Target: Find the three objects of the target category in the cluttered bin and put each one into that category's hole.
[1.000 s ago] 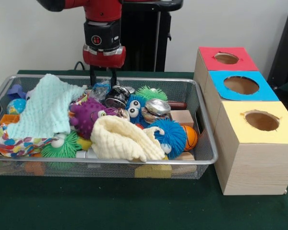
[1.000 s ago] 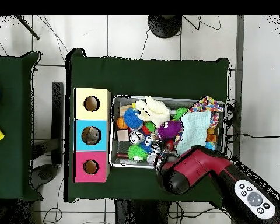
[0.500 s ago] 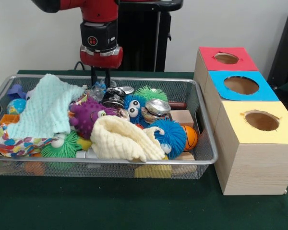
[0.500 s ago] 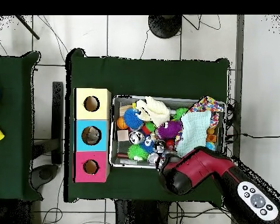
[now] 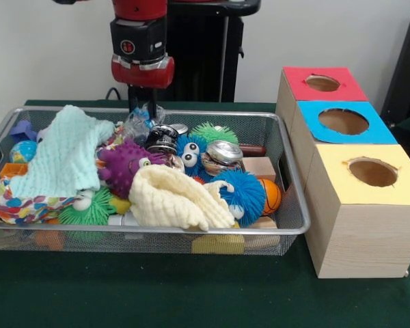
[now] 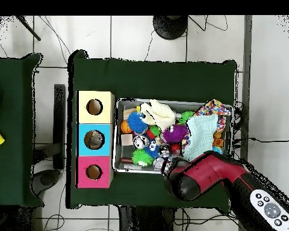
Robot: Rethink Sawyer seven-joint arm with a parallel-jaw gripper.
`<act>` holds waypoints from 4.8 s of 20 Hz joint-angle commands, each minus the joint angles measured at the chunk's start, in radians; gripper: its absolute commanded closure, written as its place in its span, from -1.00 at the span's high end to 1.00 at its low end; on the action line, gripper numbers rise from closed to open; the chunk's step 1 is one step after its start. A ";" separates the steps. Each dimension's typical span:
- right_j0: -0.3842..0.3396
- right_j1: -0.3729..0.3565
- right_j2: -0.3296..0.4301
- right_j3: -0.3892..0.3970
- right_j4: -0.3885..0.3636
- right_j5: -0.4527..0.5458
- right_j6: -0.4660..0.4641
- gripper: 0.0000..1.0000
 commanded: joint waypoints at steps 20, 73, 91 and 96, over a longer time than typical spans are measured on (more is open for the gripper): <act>0.202 -0.219 0.178 -0.012 0.298 0.018 0.179 -1.00; 0.397 -0.190 0.016 -0.118 0.302 -0.271 0.120 -1.00; 0.475 -0.201 -0.036 -0.108 0.192 -0.302 0.233 -1.00; 0.478 -0.136 -0.075 -0.156 0.128 -0.335 0.207 -1.00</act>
